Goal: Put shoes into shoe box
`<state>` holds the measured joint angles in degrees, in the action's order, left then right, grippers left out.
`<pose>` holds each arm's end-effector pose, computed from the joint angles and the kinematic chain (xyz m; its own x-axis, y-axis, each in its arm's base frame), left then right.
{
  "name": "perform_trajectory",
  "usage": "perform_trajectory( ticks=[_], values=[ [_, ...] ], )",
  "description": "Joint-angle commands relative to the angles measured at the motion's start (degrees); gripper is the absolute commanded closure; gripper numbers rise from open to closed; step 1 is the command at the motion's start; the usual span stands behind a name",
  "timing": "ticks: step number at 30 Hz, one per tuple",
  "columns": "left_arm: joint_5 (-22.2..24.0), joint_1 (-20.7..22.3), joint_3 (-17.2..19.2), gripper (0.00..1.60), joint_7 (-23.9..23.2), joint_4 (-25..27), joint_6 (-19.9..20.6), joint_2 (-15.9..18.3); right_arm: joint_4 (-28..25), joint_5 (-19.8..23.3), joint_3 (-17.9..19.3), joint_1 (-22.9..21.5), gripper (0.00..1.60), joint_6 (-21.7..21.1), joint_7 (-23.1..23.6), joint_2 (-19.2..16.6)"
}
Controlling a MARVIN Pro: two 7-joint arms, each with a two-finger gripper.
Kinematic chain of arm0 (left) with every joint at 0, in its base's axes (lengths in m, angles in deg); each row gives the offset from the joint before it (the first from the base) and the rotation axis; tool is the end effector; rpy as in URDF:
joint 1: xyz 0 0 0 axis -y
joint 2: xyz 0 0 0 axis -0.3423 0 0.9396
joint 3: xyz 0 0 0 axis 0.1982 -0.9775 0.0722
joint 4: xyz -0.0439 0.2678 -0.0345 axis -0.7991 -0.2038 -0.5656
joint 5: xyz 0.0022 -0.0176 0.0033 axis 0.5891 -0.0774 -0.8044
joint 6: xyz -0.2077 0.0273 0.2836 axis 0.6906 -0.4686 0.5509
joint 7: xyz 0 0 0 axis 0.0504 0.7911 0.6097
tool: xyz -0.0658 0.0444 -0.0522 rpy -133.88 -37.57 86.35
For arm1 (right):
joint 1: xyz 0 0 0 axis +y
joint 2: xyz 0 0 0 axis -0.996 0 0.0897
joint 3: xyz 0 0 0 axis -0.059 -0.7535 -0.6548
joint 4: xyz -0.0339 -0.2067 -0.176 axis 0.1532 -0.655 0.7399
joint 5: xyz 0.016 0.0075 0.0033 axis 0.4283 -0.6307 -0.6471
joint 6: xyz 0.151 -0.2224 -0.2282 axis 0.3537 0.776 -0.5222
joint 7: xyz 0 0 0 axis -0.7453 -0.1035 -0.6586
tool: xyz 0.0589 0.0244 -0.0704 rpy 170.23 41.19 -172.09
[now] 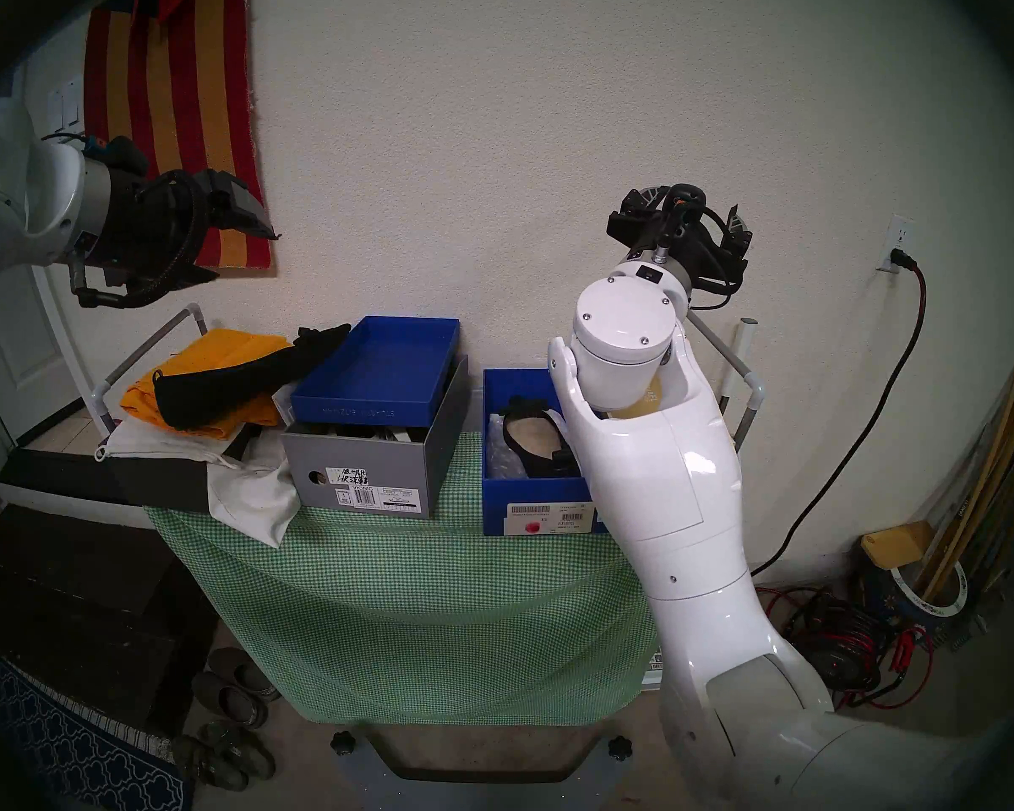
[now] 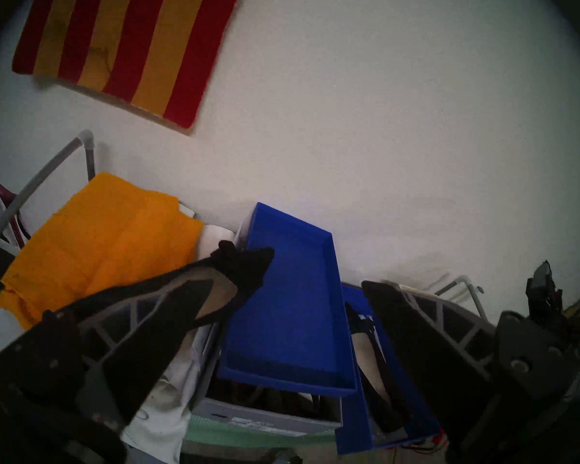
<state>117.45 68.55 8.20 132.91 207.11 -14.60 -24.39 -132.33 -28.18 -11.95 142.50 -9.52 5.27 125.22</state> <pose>0.3745 0.0345 0.0857 0.5554 0.4127 0.7220 0.0261 -0.8764 0.4809 0.4855 0.0355 0.0388 -0.4232 0.0608 0.9040 -0.4866 -0.8569 -0.1701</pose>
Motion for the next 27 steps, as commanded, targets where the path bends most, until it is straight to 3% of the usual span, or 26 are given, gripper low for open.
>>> perform_trajectory(
  ticks=[1,7,15,19,21,24,26,27],
  values=[
    [-2.41,2.09,-3.31,0.0,-3.92,-3.38,6.28,3.25,-0.08,-0.19,-0.26,-0.15,0.0,-0.04,-0.22,0.23],
    [-8.18,3.3,-6.0,0.0,-9.23,-6.47,13.92,4.58,-0.07,-0.18,-0.28,-0.18,0.0,-0.11,-0.29,0.25],
    [-11.12,0.78,-6.89,0.0,-16.96,-9.5,20.88,5.39,-0.06,-0.22,-0.3,-0.2,0.0,-0.13,-0.35,0.27],
    [-14.82,-3.21,-7.2,0.0,-22.21,-9.16,20.56,4.97,-0.05,-0.27,-0.29,-0.2,0.0,-0.14,-0.37,0.3],
    [-15.81,-3.85,-7.39,0.0,-22.67,-8.73,20.1,4.26,-0.05,-0.27,-0.29,-0.2,0.0,-0.14,-0.36,0.3],
    [-18.43,-7.42,-7.57,0.0,-28.08,-9.53,17.32,0.95,-0.04,-0.32,-0.27,-0.19,0.0,-0.15,-0.36,0.33],
    [-18.52,-7.36,-7.77,0.0,-27.35,-9.39,17.05,0.56,-0.04,-0.32,-0.27,-0.19,0.0,-0.15,-0.36,0.33],
    [-19.22,-8.81,-7.35,0.0,-29.24,-10.02,16.29,-0.81,-0.04,-0.33,-0.27,-0.19,0.0,-0.15,-0.36,0.34]
  ],
)
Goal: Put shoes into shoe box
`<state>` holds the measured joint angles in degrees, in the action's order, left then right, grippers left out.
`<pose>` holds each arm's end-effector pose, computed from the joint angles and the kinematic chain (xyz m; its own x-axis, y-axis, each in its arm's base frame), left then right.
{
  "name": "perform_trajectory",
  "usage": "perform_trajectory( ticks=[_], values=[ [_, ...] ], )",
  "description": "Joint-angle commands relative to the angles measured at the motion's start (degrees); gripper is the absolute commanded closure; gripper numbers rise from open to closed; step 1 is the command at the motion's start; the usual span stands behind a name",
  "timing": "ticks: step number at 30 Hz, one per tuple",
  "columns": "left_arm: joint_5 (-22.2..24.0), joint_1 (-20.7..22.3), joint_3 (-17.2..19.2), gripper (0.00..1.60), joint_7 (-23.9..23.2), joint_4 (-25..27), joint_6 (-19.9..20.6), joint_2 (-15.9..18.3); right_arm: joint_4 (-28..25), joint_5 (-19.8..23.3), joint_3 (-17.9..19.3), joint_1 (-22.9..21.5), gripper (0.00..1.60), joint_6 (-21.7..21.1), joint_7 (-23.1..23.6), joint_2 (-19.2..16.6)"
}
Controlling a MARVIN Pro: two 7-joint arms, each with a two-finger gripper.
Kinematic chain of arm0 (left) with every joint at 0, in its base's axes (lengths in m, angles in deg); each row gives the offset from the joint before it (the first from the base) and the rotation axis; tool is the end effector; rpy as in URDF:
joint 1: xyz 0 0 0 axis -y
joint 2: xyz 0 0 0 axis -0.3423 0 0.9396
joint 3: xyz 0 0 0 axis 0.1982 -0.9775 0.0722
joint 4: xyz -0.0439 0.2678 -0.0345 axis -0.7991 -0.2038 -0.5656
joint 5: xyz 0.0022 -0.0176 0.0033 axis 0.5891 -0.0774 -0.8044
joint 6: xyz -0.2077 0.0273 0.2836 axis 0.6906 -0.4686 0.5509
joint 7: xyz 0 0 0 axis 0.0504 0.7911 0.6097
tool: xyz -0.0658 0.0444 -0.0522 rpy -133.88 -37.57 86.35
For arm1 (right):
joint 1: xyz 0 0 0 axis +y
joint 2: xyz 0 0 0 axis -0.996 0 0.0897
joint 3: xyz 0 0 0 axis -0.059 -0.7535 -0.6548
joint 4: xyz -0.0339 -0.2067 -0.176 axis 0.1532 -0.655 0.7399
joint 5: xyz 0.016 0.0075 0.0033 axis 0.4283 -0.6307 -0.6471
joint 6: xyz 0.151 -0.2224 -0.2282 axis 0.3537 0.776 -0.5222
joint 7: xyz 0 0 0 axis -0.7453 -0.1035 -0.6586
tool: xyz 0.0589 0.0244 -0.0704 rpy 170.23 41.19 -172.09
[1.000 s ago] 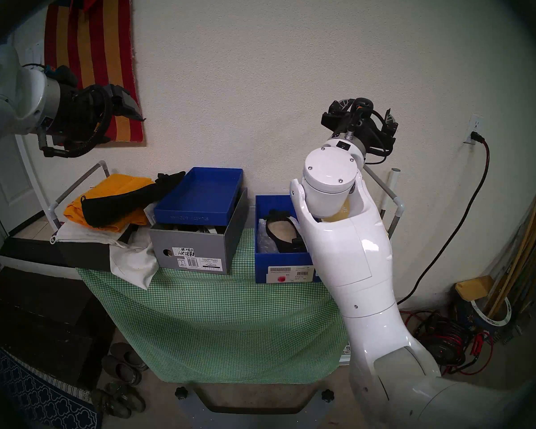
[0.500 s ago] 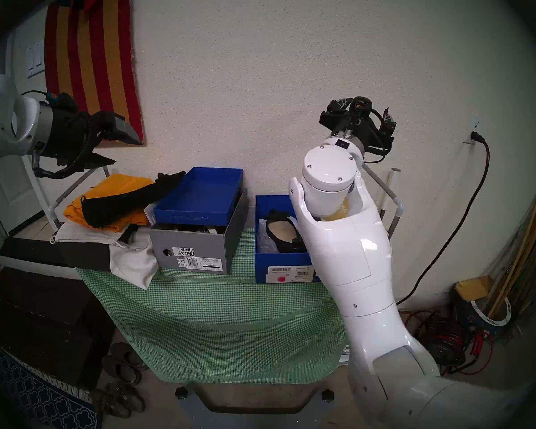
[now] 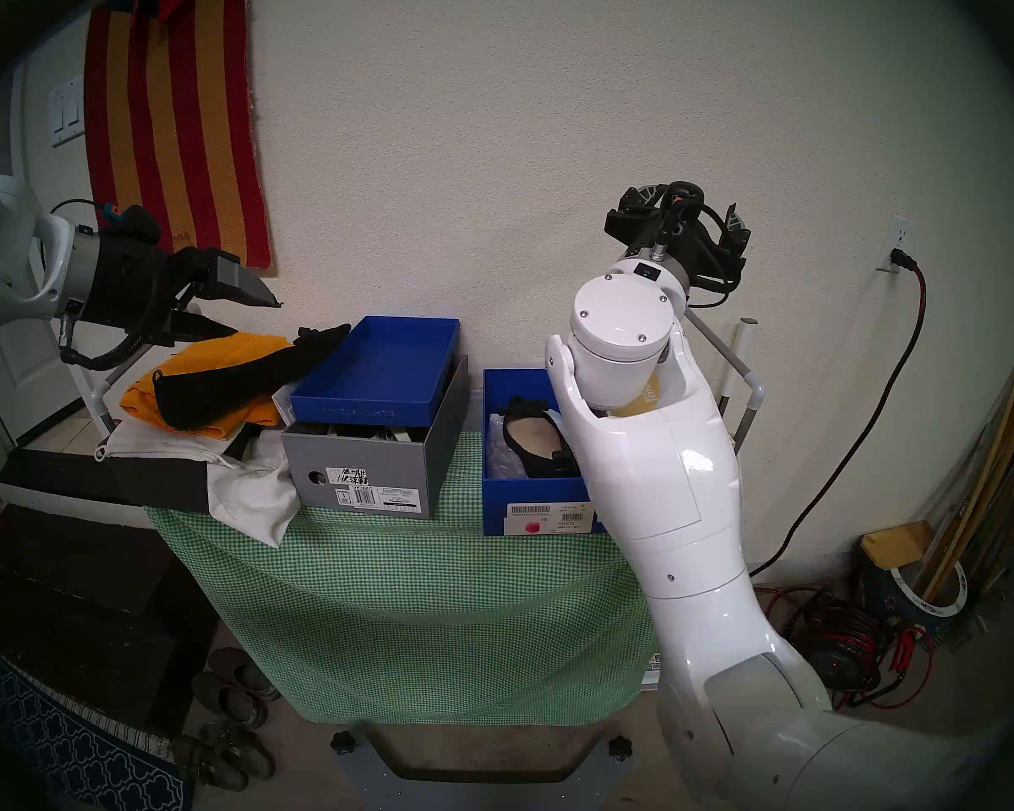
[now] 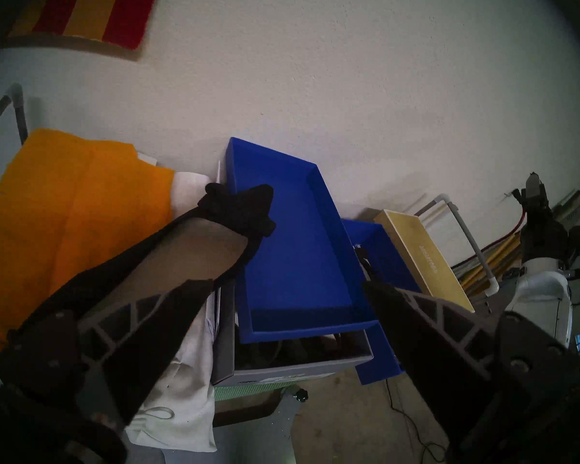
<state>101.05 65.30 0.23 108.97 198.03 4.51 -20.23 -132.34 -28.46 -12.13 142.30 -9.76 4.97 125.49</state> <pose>0.4043 0.0776 0.0278 0.6983 0.2089 0.6846 -0.2046 -0.8583 0.4706 0.4848 0.0373 0.0404 -0.4240 0.0622 0.9035 -0.4894 -0.8552 -0.1708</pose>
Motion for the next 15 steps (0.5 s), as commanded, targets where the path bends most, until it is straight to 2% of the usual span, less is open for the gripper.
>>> perform_trajectory(
  ticks=[1,4,7,10,11,12,15],
  values=[
    [-3.7,-6.61,0.51,0.0,-6.95,-1.85,-4.04,-6.34,-0.02,-0.07,-0.09,0.01,0.0,0.09,-0.06,0.07],
    [-5.57,-9.2,1.64,0.0,-9.54,-3.36,-5.18,-8.64,-0.02,-0.09,-0.08,0.02,0.0,0.09,-0.06,0.09],
    [-6.33,-10.03,2.09,0.0,-10.68,-4.07,-5.79,-9.32,-0.02,-0.1,-0.08,0.02,0.0,0.09,-0.06,0.1],
    [-6.89,-12.07,3.18,0.0,-12.03,-5.1,-6.6,-11.17,-0.02,-0.11,-0.08,0.02,0.0,0.08,-0.05,0.11],
    [-6.76,-13.77,3.77,0.0,-13.09,-5.87,-7.37,-12.78,-0.01,-0.12,-0.07,0.02,0.0,0.07,-0.05,0.11],
    [-7.09,-13.24,3.12,0.0,-13.44,-5.72,-7.51,-12.2,-0.01,-0.12,-0.07,0.02,0.0,0.07,-0.05,0.11],
    [-6.79,-16.01,4.13,0.0,-14.97,-6.57,-9.04,-14.81,-0.01,-0.14,-0.07,0.01,0.0,0.06,-0.05,0.12]
  ],
)
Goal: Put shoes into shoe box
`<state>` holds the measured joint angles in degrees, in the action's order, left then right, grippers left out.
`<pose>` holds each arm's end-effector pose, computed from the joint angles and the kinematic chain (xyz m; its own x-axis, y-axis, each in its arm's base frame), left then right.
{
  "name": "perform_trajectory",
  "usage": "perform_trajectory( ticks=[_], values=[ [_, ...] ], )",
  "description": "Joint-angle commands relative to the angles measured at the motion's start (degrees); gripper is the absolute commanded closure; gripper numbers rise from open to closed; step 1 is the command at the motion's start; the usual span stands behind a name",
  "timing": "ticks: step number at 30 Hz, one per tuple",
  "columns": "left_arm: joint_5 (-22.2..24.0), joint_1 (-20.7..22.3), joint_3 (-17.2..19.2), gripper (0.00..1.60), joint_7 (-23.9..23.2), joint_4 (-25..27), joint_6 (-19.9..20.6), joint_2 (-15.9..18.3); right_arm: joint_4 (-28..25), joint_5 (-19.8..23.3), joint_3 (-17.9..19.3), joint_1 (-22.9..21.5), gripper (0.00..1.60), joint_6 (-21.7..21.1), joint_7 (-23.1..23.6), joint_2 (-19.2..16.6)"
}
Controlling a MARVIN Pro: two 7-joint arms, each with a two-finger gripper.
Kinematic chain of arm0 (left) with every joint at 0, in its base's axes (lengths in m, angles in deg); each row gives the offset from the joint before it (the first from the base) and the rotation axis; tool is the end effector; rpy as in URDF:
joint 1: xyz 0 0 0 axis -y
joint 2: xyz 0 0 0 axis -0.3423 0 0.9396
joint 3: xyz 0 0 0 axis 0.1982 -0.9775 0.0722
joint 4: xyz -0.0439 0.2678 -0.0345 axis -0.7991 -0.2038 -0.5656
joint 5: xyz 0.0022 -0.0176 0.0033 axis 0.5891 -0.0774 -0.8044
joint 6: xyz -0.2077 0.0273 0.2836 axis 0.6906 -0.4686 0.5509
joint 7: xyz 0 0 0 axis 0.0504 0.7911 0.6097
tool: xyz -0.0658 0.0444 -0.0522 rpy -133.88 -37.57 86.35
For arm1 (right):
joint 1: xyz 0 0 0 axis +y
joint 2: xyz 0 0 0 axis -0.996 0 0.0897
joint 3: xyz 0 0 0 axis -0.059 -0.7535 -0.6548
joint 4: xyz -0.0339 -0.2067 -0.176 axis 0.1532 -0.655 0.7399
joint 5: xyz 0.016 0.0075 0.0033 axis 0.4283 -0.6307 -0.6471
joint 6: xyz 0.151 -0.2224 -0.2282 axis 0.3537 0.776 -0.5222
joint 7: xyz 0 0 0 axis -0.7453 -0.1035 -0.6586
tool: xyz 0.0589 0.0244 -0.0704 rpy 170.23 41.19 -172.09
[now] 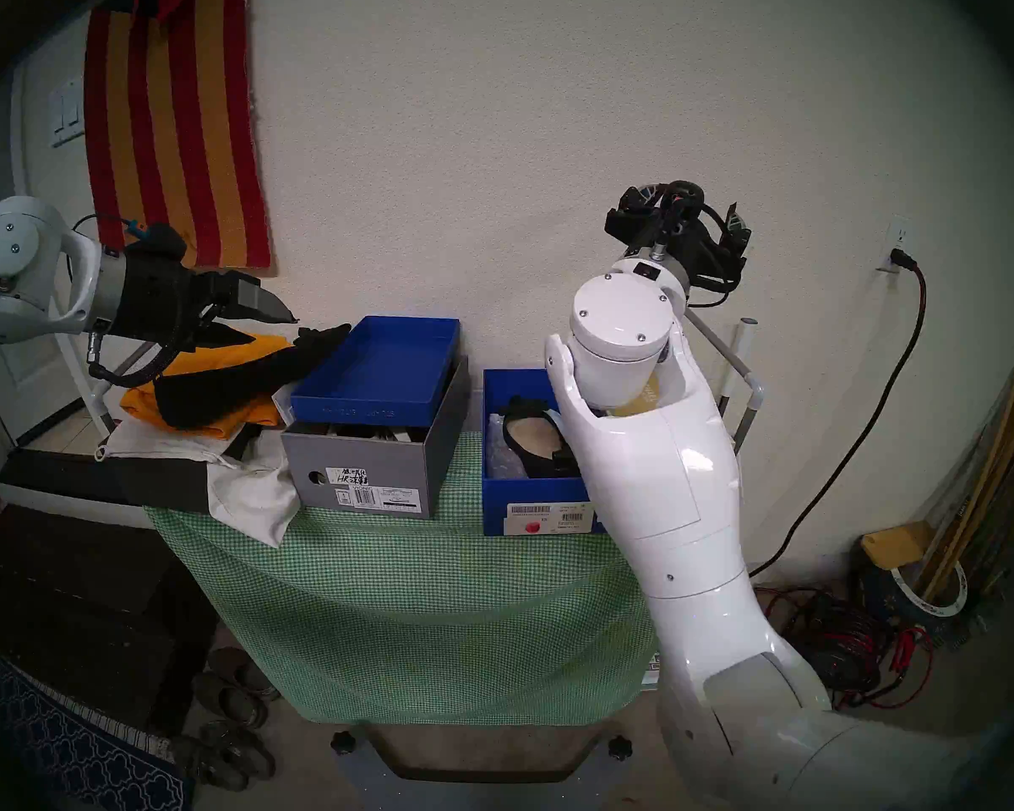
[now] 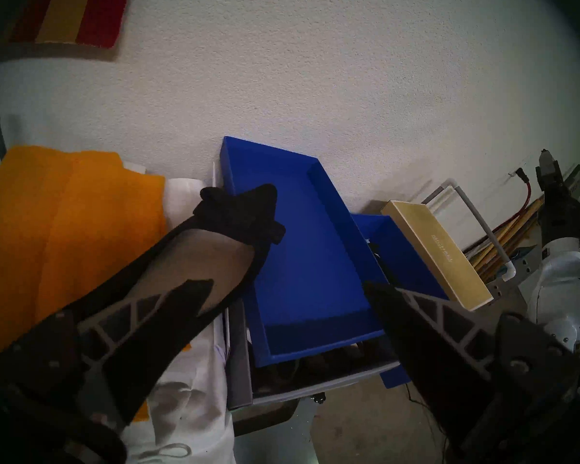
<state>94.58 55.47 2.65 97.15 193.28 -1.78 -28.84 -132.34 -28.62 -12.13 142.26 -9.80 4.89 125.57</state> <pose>0.4302 0.0819 0.0084 0.6654 0.1452 0.7323 -0.2607 -0.8739 0.4102 0.4846 0.0375 0.0409 -0.4247 0.0635 0.9031 -0.4914 -0.8540 -0.1711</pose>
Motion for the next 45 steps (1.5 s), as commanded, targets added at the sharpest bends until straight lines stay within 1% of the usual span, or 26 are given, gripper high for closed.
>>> perform_trajectory(
  ticks=[1,5,6,8,10,11,12,13,15,17,20,21,23,25,26,27,28,29,30,31,33,36,38,39,42,45],
  values=[
    [-0.38,-6.38,1.86,0.0,-3.35,-1.69,-3.0,-6.34,-0.01,0.02,-0.06,0.05,0.0,0.09,0.02,0.05],
    [0.07,-9.42,3.57,0.0,-4.54,-2.76,-4.07,-9.11,-0.01,0.01,-0.05,0.05,0.0,0.08,0.02,0.06],
    [0.38,-10.73,4.23,0.0,-5.04,-3.49,-4.34,-10.34,-0.01,0.0,-0.05,0.05,0.0,0.08,0.02,0.07],
    [0.38,-11.31,4.41,0.0,-5.49,-3.89,-4.56,-10.77,-0.01,0.0,-0.05,0.05,0.0,0.08,0.02,0.07],
    [1.02,-13.6,5.38,0.0,-6.46,-5.29,-5.08,-12.98,-0.01,-0.01,-0.05,0.05,0.0,0.08,0.02,0.08],
    [1.01,-13.56,5.21,0.0,-6.75,-5.35,-5.01,-12.87,-0.01,-0.01,-0.05,0.05,0.0,0.08,0.03,0.08],
    [1.55,-15.26,5.95,0.0,-7.35,-6.41,-5.31,-14.48,-0.01,-0.01,-0.05,0.05,0.0,0.08,0.03,0.08],
    [1.63,-15.45,5.95,0.0,-7.55,-6.58,-5.32,-14.62,-0.01,-0.02,-0.05,0.05,0.0,0.08,0.03,0.08],
    [2.37,-17.08,6.59,0.0,-8.55,-7.88,-5.38,-16.14,-0.01,-0.02,-0.04,0.05,0.0,0.09,0.03,0.09],
    [2.56,-17.25,6.62,0.0,-8.86,-8.16,-5.32,-16.26,-0.01,-0.02,-0.04,0.05,0.0,0.09,0.03,0.09],
    [4.19,-20.99,8.32,0.0,-10.78,-11.89,-4.14,-19.72,-0.01,-0.03,-0.04,0.06,0.0,0.11,0.04,0.09],
    [4.29,-20.98,8.34,0.0,-10.89,-12.23,-3.2,-19.64,0.0,-0.03,-0.04,0.06,0.0,0.11,0.05,0.09],
    [5.44,-22.28,8.66,0.0,-11.74,-14.05,-2.01,-21.23,0.0,-0.03,-0.03,0.06,0.0,0.12,0.05,0.1],
    [5.56,-22.02,8.27,0.0,-11.2,-14.89,0.18,-21.87,0.0,-0.03,-0.03,0.06,0.0,0.13,0.06,0.1],
    [5.56,-22.02,8.27,0.0,-11.2,-14.89,0.18,-21.87,0.0,-0.03,-0.03,0.06,0.0,0.13,0.06,0.1],
    [5.46,-21.98,8.11,0.0,-11.47,-15.3,1.02,-21.83,0.0,-0.04,-0.03,0.07,0.0,0.13,0.06,0.1],
    [5.45,-20.74,7.58,0.0,-11.35,-15.57,3.06,-21.19,0.0,-0.04,-0.03,0.07,0.0,0.15,0.07,0.1],
    [5.45,-20.74,7.58,0.0,-11.35,-15.57,3.06,-21.19,0.0,-0.04,-0.03,0.07,0.0,0.15,0.07,0.1],
    [5.14,-19.98,7.3,0.0,-11.33,-15.52,3.93,-20.71,0.0,-0.04,-0.03,0.07,0.0,0.15,0.07,0.1],
    [4.76,-18.39,6.97,0.0,-11.18,-15.13,5.32,-19.67,0.0,-0.04,-0.03,0.07,0.0,0.15,0.07,0.1],
    [4.51,-16.63,6.68,0.0,-10.65,-14.45,6.18,-18.65,0.0,-0.04,-0.03,0.07,0.0,0.14,0.07,0.1],
    [4.55,-15.85,6.43,0.0,-10.47,-14.29,6.66,-18.24,0.0,-0.05,-0.02,0.07,0.0,0.14,0.07,0.11],
    [4.25,-16.1,6.1,0.0,-10.96,-14.17,6.35,-17.75,0.0,-0.05,-0.02,0.07,0.0,0.15,0.08,0.11],
    [4.08,-16.64,6.24,0.0,-11.48,-14.06,5.52,-17.47,0.0,-0.05,-0.02,0.07,0.0,0.15,0.08,0.11],
    [3.8,-17.88,6.85,0.0,-12.14,-13.87,3.8,-17.73,0.0,-0.05,-0.02,0.08,0.0,0.16,0.08,0.11],
    [4.21,-18.62,7.37,0.0,-12.35,-14.05,3.09,-18.35,0.0,-0.05,-0.02,0.08,0.0,0.16,0.08,0.11]
  ],
)
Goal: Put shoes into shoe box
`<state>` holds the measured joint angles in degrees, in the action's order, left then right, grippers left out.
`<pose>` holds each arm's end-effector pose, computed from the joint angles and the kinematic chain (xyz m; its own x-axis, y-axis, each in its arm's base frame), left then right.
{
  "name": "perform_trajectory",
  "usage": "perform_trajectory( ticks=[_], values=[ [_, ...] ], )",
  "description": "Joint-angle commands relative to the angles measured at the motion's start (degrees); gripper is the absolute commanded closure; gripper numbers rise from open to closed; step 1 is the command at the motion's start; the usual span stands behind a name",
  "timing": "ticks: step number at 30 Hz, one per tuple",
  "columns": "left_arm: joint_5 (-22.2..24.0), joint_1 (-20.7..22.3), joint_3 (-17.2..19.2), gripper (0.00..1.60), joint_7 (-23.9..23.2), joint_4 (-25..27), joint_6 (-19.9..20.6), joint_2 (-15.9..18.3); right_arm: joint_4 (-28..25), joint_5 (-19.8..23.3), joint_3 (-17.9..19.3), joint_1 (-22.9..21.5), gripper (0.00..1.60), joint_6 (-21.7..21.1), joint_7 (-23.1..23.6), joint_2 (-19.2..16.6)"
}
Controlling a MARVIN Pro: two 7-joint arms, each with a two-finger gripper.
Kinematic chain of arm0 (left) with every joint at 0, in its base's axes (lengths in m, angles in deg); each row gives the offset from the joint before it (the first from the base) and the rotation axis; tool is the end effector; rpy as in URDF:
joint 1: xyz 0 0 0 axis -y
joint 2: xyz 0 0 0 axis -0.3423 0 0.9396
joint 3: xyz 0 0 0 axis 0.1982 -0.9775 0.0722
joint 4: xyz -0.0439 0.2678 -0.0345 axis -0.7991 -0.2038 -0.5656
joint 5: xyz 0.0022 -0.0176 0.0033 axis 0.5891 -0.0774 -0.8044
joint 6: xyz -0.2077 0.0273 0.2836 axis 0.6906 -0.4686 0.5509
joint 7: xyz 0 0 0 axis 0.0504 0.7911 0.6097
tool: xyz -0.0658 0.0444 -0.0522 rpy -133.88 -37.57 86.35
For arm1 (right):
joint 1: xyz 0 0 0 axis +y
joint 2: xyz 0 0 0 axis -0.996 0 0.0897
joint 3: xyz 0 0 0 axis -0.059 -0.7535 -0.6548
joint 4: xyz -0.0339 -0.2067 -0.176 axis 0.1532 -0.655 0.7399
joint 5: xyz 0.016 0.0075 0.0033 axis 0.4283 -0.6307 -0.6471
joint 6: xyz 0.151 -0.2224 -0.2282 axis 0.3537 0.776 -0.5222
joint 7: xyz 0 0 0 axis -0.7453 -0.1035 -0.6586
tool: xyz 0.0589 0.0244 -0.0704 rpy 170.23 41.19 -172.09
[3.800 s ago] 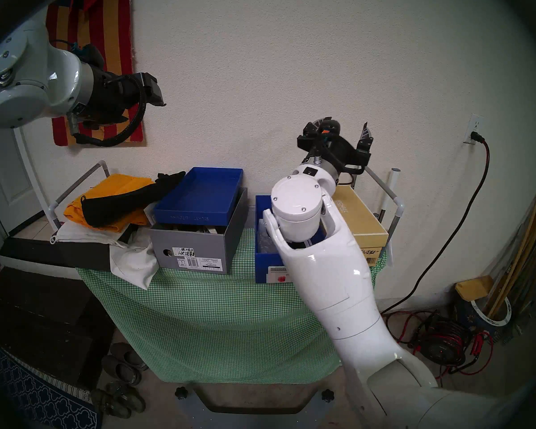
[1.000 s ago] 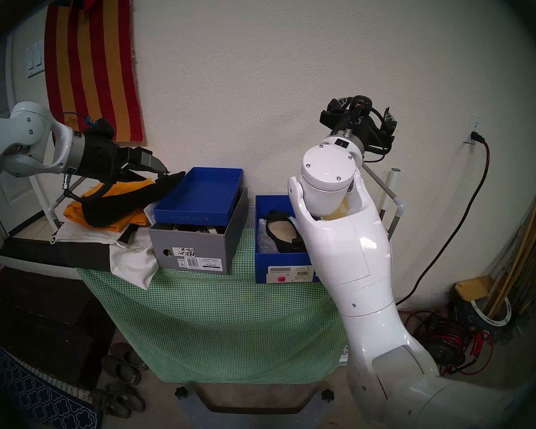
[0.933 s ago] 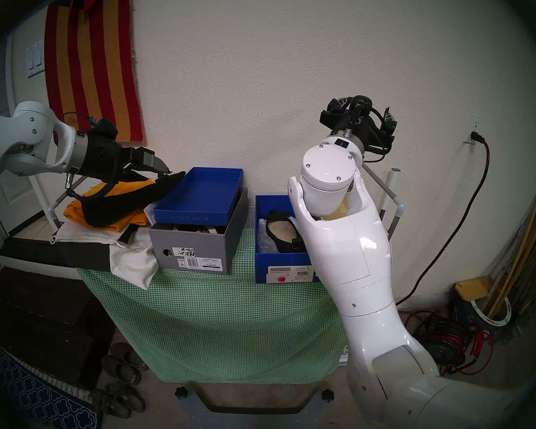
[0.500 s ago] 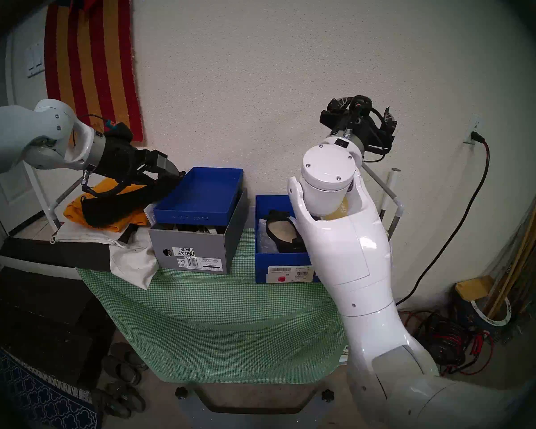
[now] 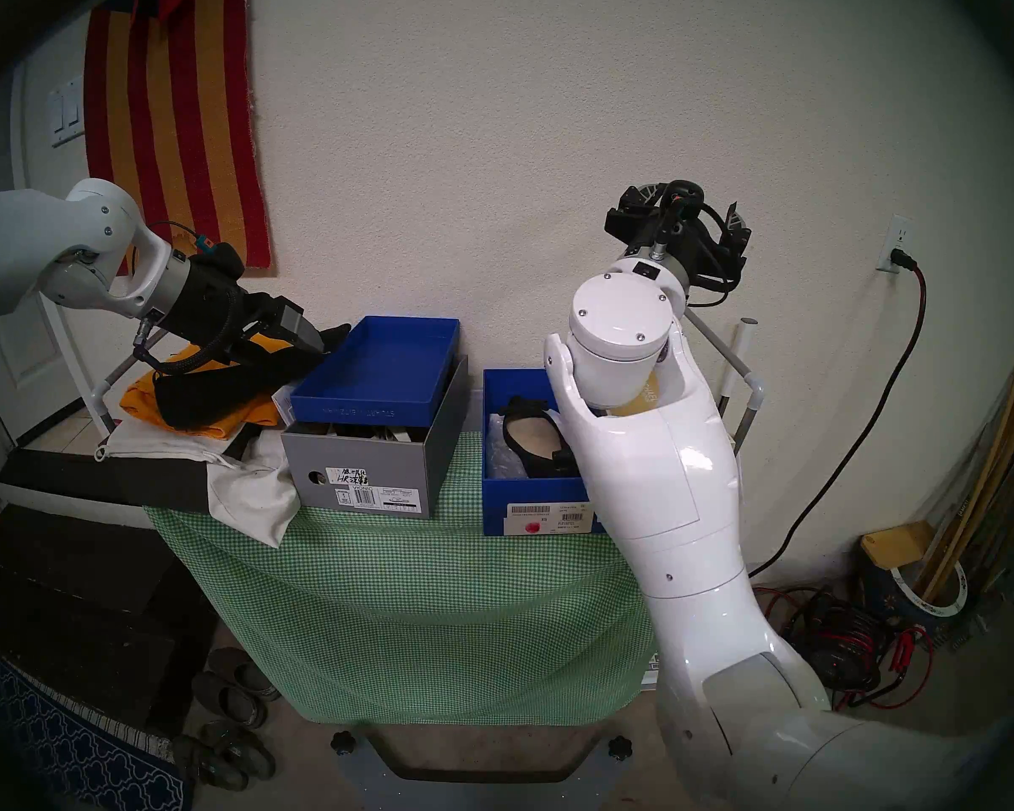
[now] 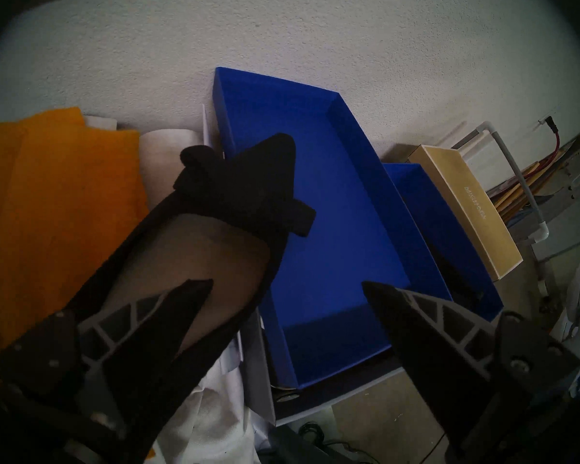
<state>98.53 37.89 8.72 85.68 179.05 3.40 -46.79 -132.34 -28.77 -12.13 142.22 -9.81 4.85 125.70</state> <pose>0.4778 0.0760 -0.0236 0.8052 0.0162 0.5928 -0.2677 -0.8820 0.3877 0.4844 0.0379 0.0415 -0.4259 0.0636 0.9025 -0.4922 -0.8533 -0.1721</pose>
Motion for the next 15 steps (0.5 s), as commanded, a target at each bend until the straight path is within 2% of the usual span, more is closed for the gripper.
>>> perform_trajectory(
  ticks=[1,8,12,13,14,15],
  values=[
    [0.17,-1.33,1.48,0.0,-1.21,0.01,-2.27,-0.54,-0.01,0.09,-0.02,0.12,0.0,0.17,0.13,-0.02],
    [0.46,-4.01,2.61,0.0,-2.25,-1.07,-3.72,-1.91,-0.01,0.09,-0.02,0.12,0.0,0.17,0.13,-0.02],
    [1.45,-5.14,2.75,0.01,-1.96,-1.96,-3.24,-3.15,0.0,0.08,-0.02,0.12,0.0,0.17,0.13,-0.02],
    [1.44,-5.37,2.67,0.13,-1.95,-2.1,-3.42,-3.13,0.0,0.08,-0.02,0.12,0.0,0.17,0.13,-0.02],
    [1.44,-5.37,2.67,0.13,-1.95,-2.1,-3.42,-3.13,0.0,0.08,-0.02,0.12,0.0,0.17,0.13,-0.02],
    [1.48,-5.66,2.44,0.52,-1.88,-2.31,-3.52,-3.02,0.0,0.08,-0.02,0.12,0.0,0.17,0.13,-0.01]
  ],
)
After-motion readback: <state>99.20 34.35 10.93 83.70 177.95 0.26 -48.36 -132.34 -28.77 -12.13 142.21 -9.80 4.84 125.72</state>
